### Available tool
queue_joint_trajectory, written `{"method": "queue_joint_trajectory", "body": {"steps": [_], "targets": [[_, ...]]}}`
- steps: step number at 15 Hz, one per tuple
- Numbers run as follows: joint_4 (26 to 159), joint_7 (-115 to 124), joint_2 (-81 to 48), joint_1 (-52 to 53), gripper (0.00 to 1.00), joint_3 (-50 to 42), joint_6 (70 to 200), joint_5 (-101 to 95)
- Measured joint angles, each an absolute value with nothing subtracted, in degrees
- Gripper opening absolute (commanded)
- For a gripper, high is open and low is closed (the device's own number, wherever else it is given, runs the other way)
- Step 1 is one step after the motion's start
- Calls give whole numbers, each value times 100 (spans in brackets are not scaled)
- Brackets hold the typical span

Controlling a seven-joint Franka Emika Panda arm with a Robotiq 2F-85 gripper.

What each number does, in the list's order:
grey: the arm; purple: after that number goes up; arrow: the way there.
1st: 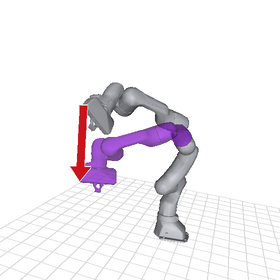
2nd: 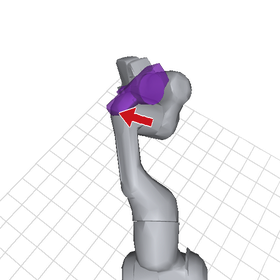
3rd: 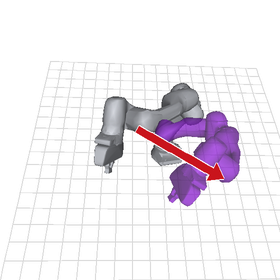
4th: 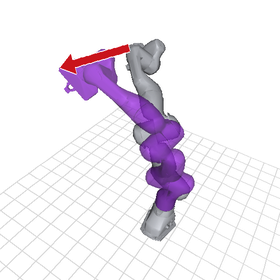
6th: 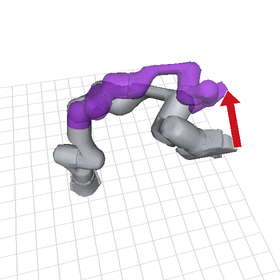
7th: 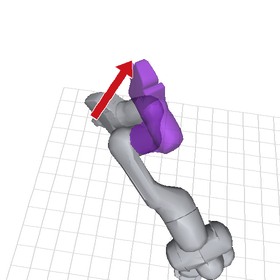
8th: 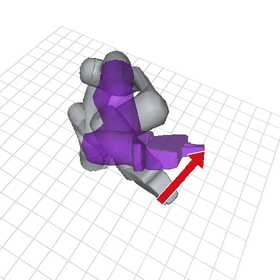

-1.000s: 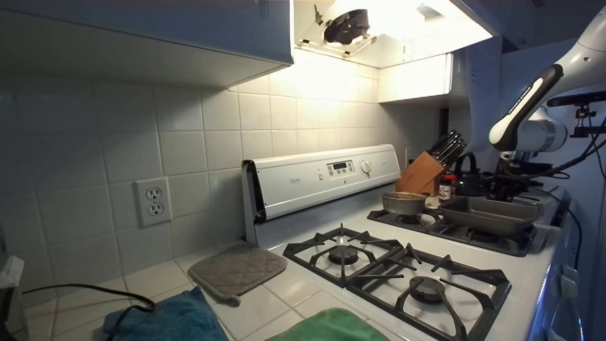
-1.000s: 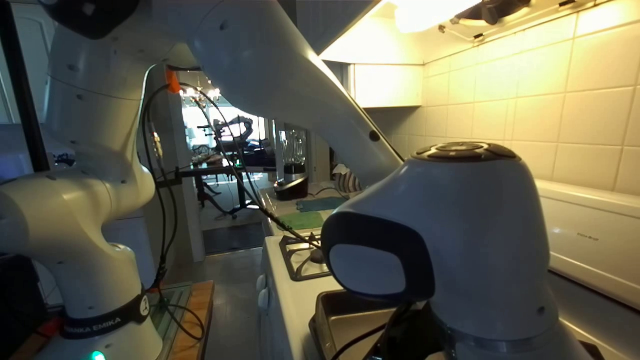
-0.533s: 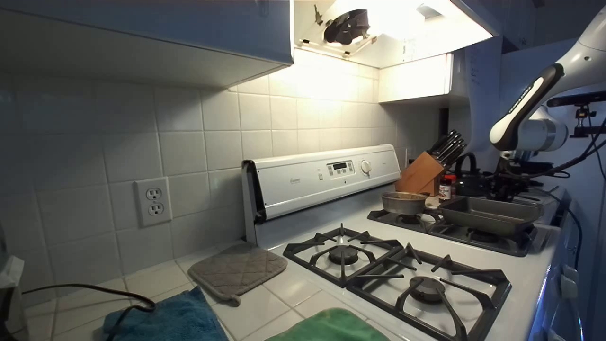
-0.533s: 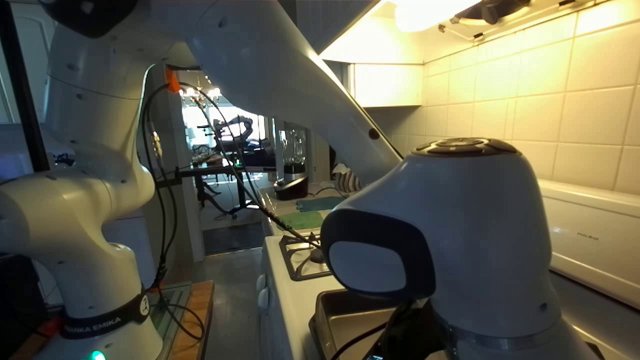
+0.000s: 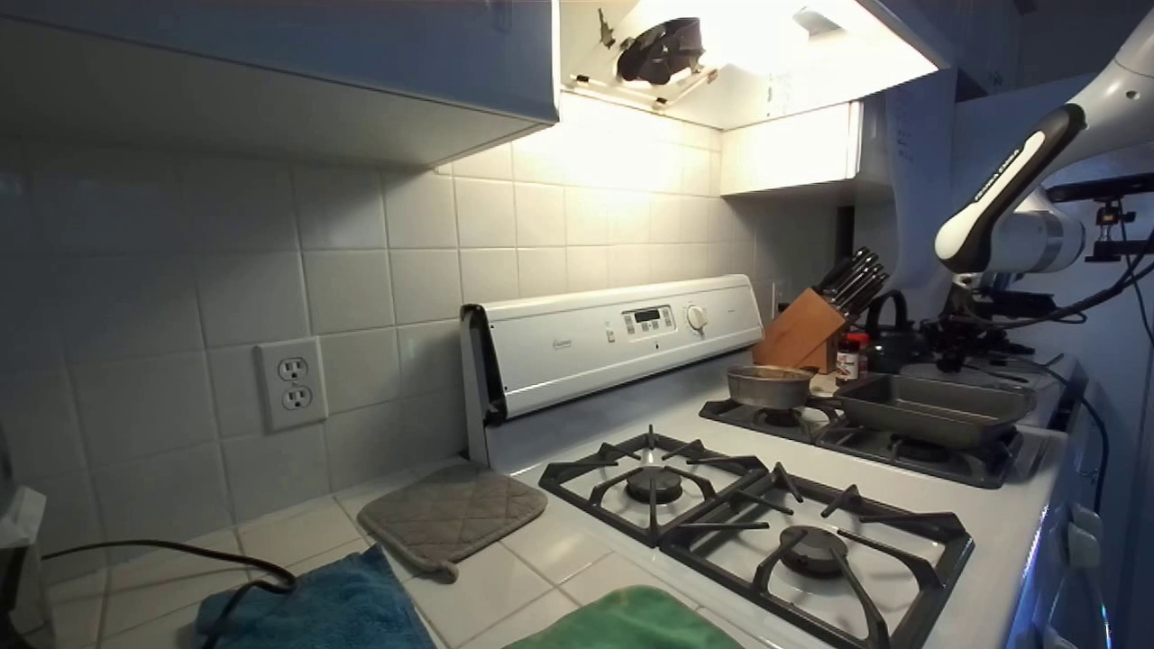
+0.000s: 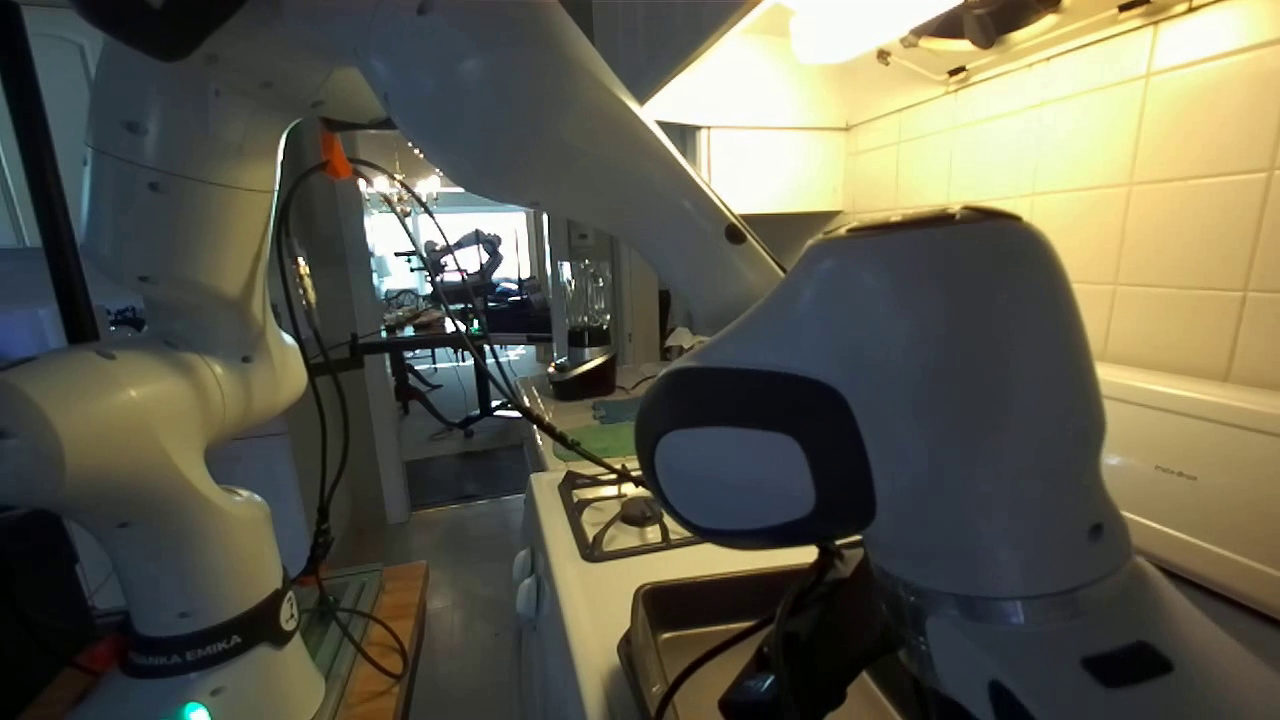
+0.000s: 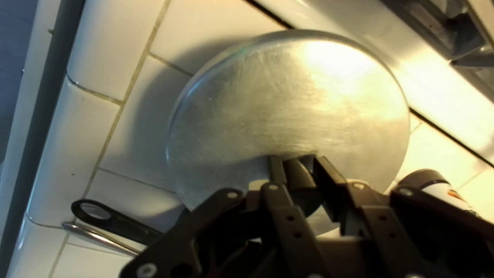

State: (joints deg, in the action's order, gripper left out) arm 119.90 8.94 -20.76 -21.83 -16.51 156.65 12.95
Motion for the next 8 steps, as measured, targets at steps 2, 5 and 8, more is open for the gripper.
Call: {"method": "queue_joint_trajectory", "body": {"steps": [2,5,8], "targets": [[12000,870,-1958,-2138,6,-1653,15664,1226],[12039,831,-1774,-2030,6,-1650,15661,1146],[12087,825,-1626,-1891,6,-1632,15661,1100]]}}
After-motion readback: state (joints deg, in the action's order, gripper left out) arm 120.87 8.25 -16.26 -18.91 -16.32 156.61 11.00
